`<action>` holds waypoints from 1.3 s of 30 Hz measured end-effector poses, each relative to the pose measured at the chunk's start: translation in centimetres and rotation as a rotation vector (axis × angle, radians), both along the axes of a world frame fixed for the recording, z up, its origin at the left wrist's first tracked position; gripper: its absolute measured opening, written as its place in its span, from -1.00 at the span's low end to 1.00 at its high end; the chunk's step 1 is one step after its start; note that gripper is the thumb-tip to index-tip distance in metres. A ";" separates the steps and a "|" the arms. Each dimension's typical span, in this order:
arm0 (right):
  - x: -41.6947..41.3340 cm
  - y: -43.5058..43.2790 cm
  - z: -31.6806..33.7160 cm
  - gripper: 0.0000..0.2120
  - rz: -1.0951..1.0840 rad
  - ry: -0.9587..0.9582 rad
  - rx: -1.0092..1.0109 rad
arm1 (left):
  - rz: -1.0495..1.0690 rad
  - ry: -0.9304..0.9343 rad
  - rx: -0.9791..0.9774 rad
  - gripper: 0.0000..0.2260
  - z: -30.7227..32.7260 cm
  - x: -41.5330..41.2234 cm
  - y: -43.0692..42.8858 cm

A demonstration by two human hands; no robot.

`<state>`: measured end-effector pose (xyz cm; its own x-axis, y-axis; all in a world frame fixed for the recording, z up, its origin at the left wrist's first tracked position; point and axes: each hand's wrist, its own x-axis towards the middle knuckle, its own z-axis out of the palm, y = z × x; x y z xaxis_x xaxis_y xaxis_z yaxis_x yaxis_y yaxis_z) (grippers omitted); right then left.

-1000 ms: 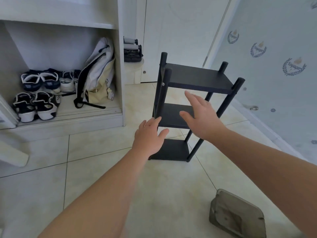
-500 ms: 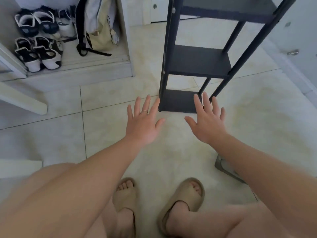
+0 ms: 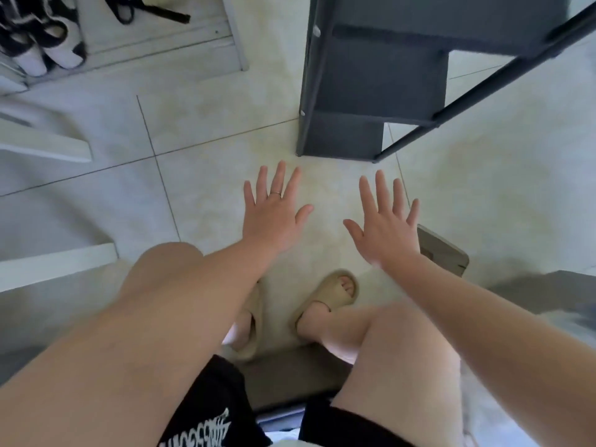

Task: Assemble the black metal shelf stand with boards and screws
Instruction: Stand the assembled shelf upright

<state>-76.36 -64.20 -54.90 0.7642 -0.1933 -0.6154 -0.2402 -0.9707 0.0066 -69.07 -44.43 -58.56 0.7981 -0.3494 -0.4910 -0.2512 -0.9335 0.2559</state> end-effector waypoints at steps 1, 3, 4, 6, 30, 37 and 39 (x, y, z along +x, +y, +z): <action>-0.1 0.1 2.5 -0.28 0.010 0.008 0.000 | -0.009 -0.005 0.002 -0.40 2.6 0.1 0.0; -0.2 0.3 8.0 -0.28 0.007 0.024 0.005 | -0.025 0.001 -0.001 -0.40 8.3 0.2 0.0; -0.2 0.3 10.6 -0.28 0.008 0.024 0.010 | -0.027 0.004 -0.001 -0.40 11.1 0.3 0.0; -0.3 0.1 15.7 -0.28 0.024 0.017 -0.003 | -0.053 -0.004 0.008 -0.40 16.4 0.7 0.0; 13.5 -8.6 29.9 -0.28 -0.229 0.059 -0.120 | 0.043 0.216 -0.093 -0.39 29.4 19.6 -4.7; 18.8 -12.5 26.7 -0.29 -0.402 0.127 -0.054 | 0.315 0.508 -0.171 -0.36 25.6 25.0 -7.1; 19.7 -14.0 25.3 -0.28 -0.478 0.144 -0.040 | 0.368 0.571 -0.180 -0.35 24.4 25.6 -7.8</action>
